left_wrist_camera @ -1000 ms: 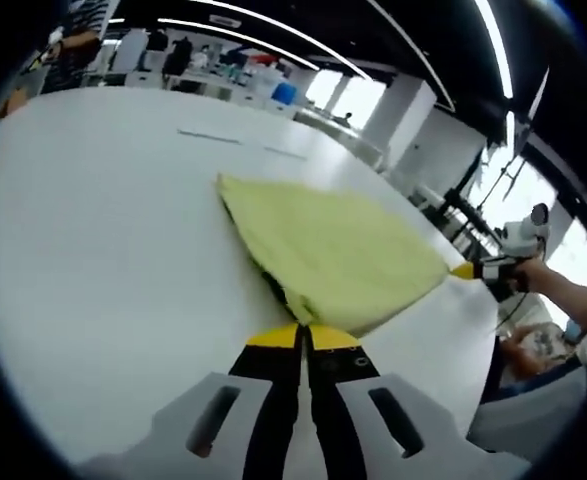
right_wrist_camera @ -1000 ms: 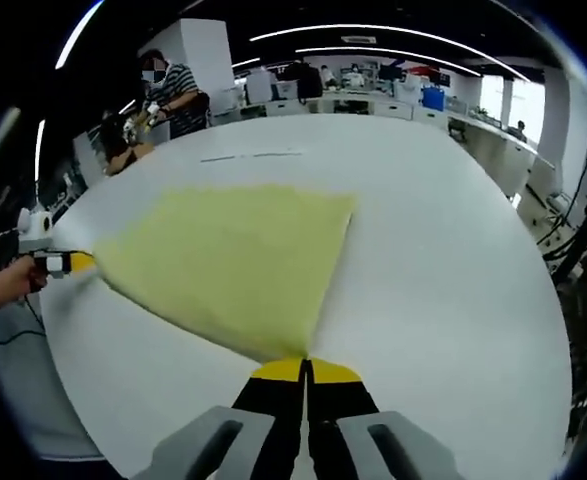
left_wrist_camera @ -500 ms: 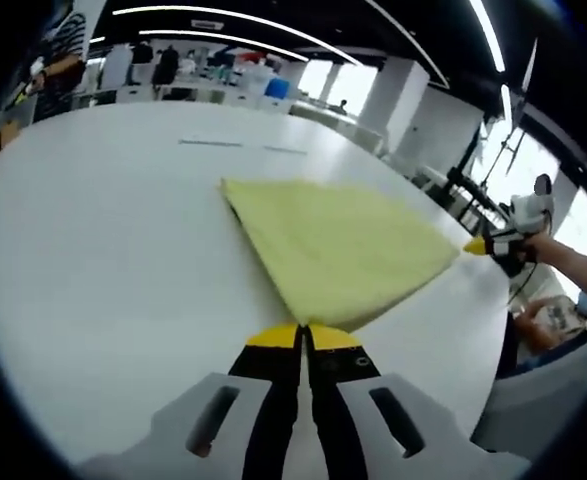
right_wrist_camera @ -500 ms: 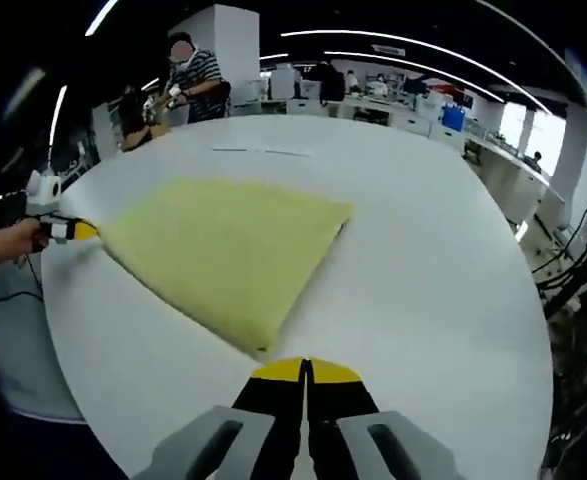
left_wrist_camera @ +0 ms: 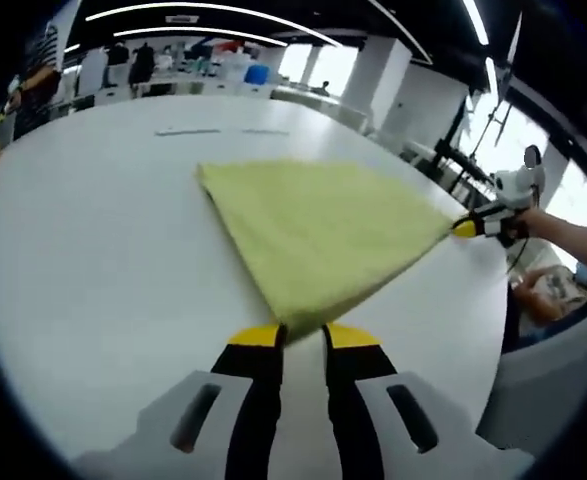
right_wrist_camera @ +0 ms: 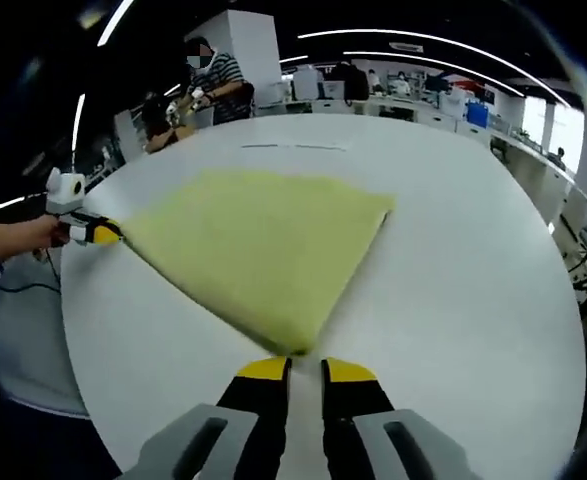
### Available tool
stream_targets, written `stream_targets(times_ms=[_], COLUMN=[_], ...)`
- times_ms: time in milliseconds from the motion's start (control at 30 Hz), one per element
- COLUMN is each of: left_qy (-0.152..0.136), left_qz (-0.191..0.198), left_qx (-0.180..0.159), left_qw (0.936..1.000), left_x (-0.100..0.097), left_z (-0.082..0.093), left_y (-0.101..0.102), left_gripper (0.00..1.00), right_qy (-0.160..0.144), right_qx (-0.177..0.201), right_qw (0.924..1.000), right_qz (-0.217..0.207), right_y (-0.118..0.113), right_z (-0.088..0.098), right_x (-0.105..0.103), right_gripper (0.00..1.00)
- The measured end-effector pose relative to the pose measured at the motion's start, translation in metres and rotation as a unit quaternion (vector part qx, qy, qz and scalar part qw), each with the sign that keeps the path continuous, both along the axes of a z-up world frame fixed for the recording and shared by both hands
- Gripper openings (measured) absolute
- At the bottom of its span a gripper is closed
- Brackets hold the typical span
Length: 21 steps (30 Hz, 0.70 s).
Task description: Fold the garment on the visible template until the final outline fits inside the template.
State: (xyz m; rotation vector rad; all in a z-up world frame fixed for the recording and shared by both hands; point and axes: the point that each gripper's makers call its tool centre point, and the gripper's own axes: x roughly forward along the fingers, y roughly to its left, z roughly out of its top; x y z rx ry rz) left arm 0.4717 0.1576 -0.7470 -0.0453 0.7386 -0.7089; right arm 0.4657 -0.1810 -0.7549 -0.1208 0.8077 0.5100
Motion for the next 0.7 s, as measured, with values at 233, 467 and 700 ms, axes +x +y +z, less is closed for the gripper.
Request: stream_targets(times_ms=[233,467,700], left_qy=[-0.006,-0.018,-0.027], left_qz=[-0.005,-0.010,-0.011], left_qx=[0.008,0.007,0.006], left_qw=[0.9999,0.9998,0.9996], left_x=[0.0020,0.0026,0.0017], left_z=[0.0012,0.0044,0.0070], left_y=[0.0057,0.0079,0.0072], left_gripper=[0.02,0.00,0.00], right_qy=[-0.024,-0.028,-0.030], right_qx=[-0.012,-0.022,-0.045], right_qw=[0.9982,0.9973,0.9953], right_qz=[0.053,0.064,0.080], right_y=[0.0064,0.0053,0.0003], right_z=[0.0039,0.0044,0.0041], right_x=[0.0028,0.0042,0.0038], right_gripper=[0.00,0.00,0.00])
